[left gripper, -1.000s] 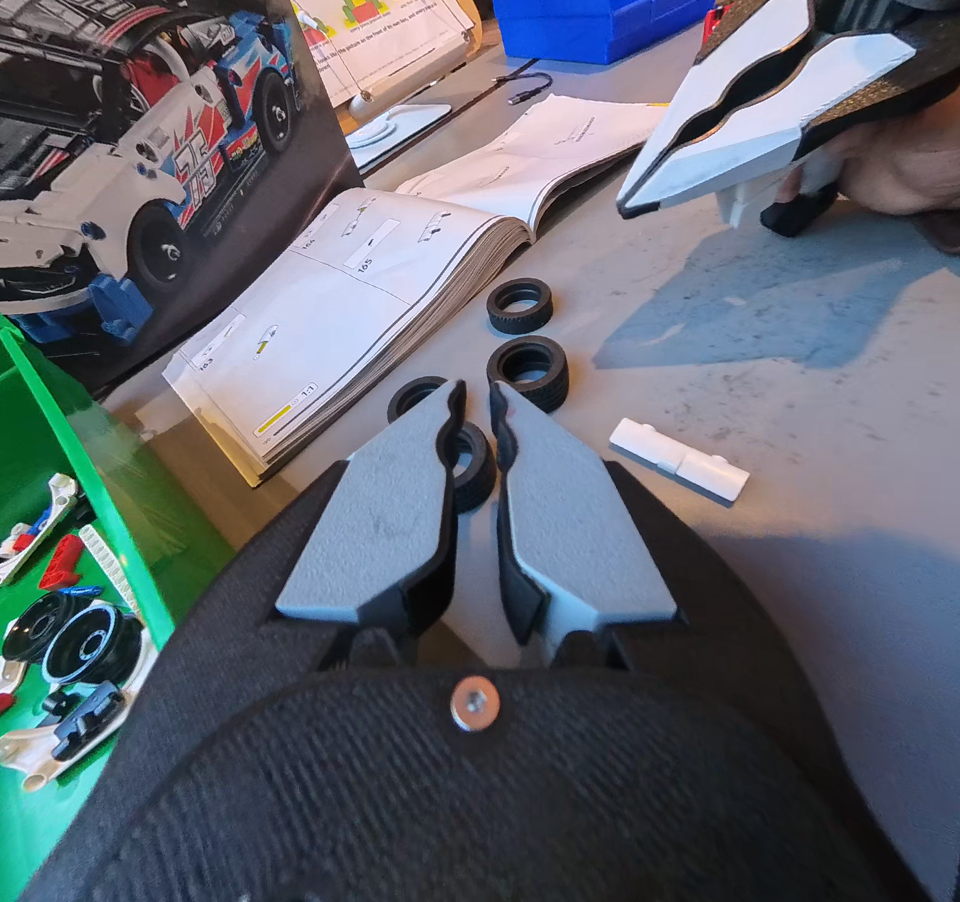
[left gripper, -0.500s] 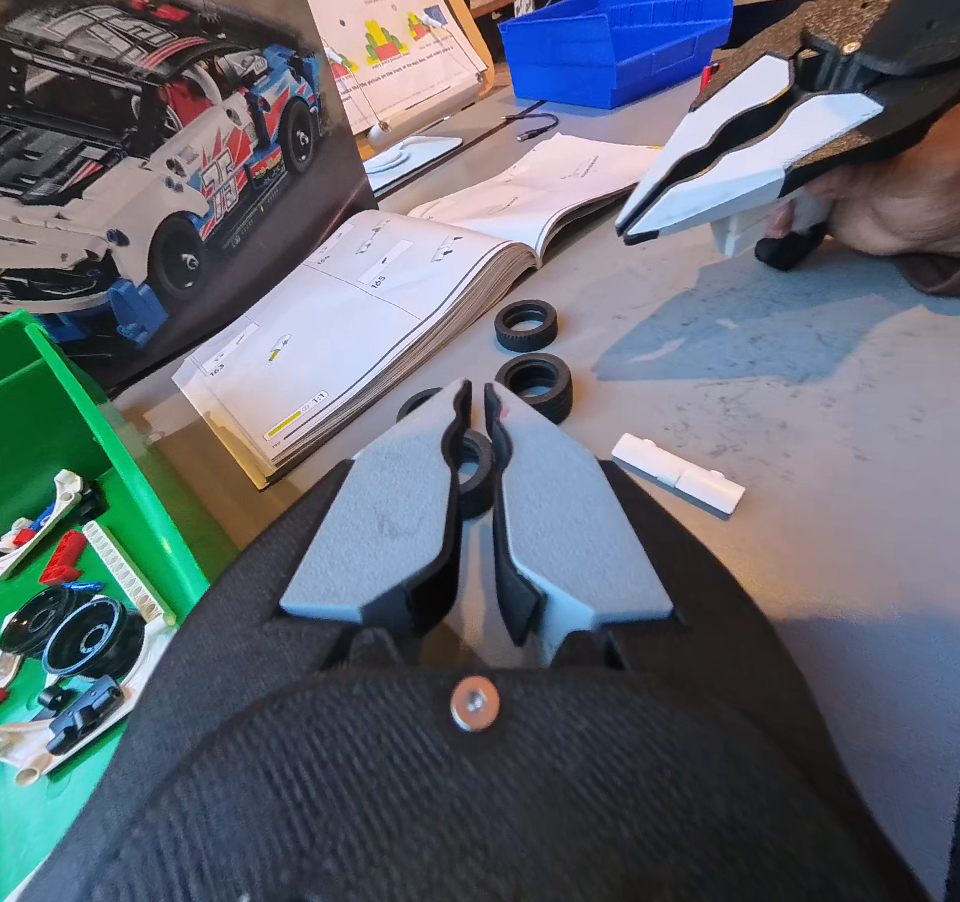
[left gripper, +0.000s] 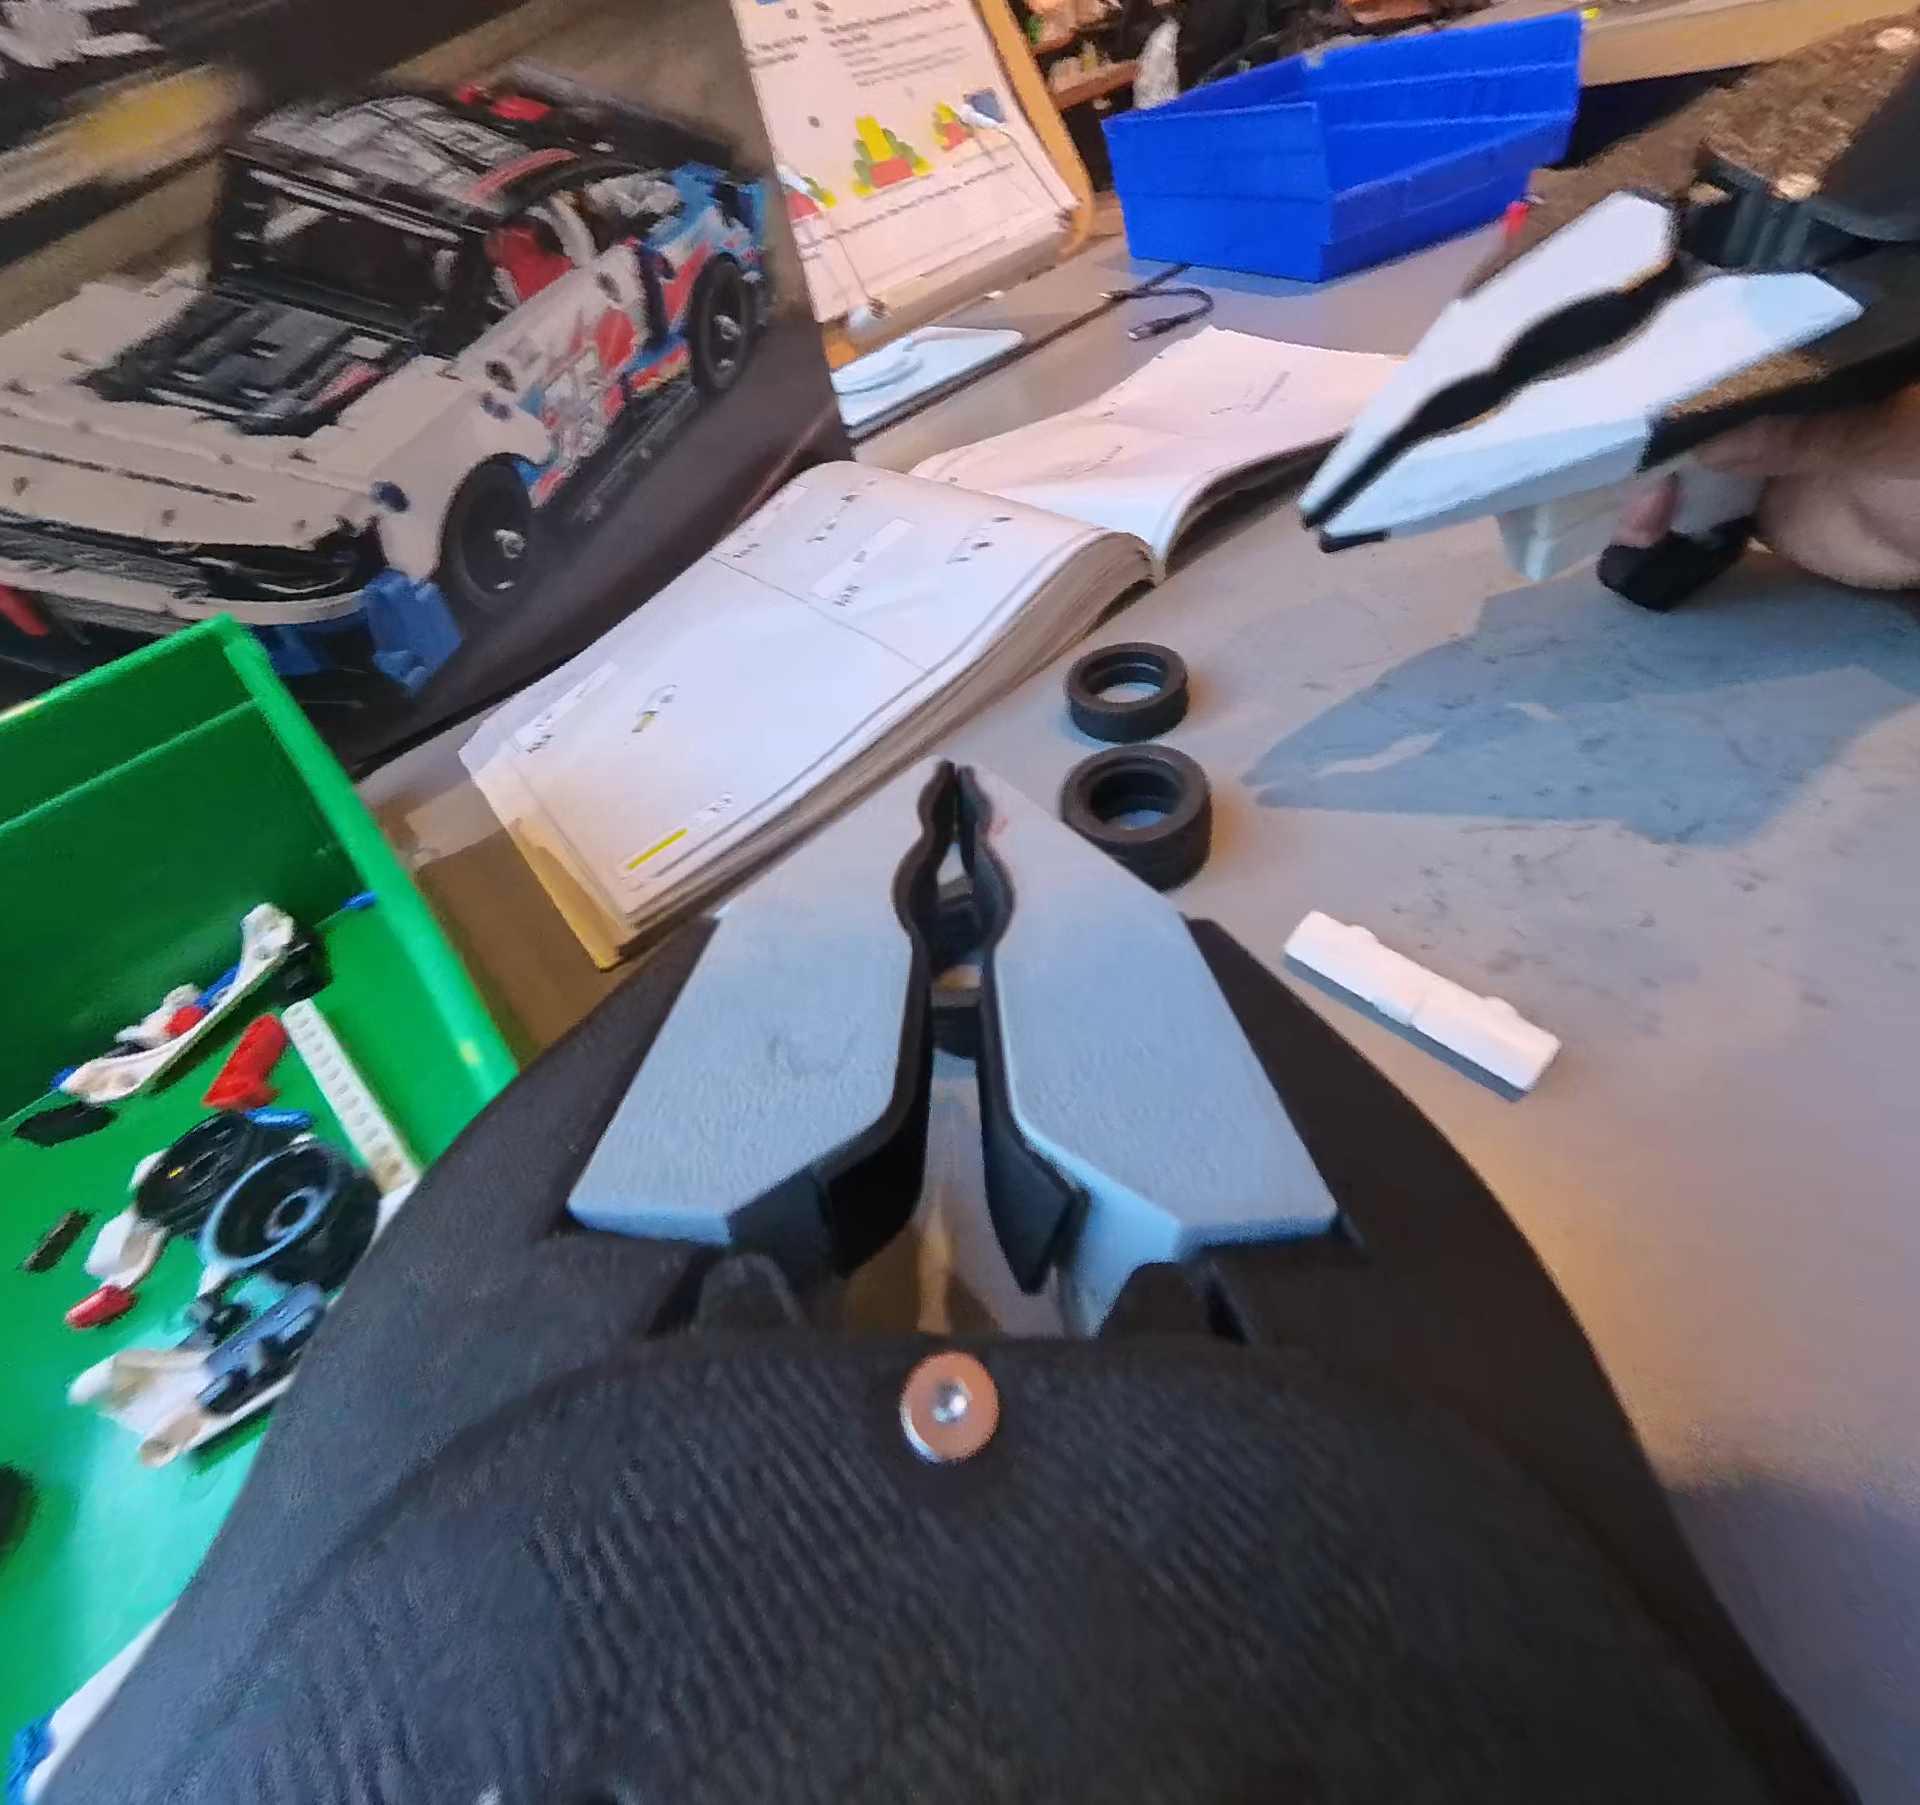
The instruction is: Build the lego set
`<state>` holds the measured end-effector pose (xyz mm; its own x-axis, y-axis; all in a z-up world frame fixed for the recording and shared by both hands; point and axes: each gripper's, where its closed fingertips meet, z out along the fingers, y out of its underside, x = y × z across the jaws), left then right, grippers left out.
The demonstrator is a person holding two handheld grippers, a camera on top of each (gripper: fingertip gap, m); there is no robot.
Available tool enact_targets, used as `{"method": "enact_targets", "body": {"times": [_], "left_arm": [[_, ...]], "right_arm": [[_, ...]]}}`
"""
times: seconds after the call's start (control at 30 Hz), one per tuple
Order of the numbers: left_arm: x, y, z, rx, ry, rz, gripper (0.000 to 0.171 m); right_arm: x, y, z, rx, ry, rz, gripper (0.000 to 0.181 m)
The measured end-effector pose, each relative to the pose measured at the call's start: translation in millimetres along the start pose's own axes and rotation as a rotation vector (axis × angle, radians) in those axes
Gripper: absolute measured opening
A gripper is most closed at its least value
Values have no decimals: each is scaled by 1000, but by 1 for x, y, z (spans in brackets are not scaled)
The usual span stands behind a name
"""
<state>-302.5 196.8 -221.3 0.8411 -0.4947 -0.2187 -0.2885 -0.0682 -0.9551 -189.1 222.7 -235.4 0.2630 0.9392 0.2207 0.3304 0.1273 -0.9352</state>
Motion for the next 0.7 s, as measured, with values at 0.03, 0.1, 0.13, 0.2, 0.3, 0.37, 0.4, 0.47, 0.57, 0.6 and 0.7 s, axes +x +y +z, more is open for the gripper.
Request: {"method": "enact_targets", "body": {"times": [0.03, 0.1, 0.13, 0.2, 0.3, 0.37, 0.4, 0.47, 0.57, 0.6, 0.7], "left_arm": [[-7, -3, -2, 18, -40, -18, 0], [-21, -13, -10, 80, -115, -72, 0], [-25, -18, -14, 115, -131, -96, 0], [-32, -28, -24, 177, -161, -127, 0], [-35, -35, -37, 236, -178, -165, 0], [-32, -29, -40, 210, -169, -181, 0], [-31, -27, -41, 200, -165, -174, 0], [-29, -25, -45, 188, -163, -143, 0], [-34, -20, -47, 163, -182, -94, 0], [-37, -18, -47, 155, -190, -92, 0], [-38, -16, -44, 158, -160, -132, 0]], "right_arm": [[0, 1, 0, -4, 1, 0, 5], [0, 1, 1, -8, 2, -5, 5], [-1, 1, 1, -6, 4, -9, 5], [-1, 0, 0, -1, 11, -20, 5], [-1, 0, -1, -5, 33, -48, 5], [-2, 1, 0, -17, 45, -58, 4], [-2, 2, 1, -20, 47, -60, 4], [-5, 1, 2, -23, 40, -55, 4], [-7, 2, 2, -27, 24, -39, 2], [-8, 1, 2, -24, 18, -31, 1], [-8, -1, 2, -12, 0, -7, 1]]}}
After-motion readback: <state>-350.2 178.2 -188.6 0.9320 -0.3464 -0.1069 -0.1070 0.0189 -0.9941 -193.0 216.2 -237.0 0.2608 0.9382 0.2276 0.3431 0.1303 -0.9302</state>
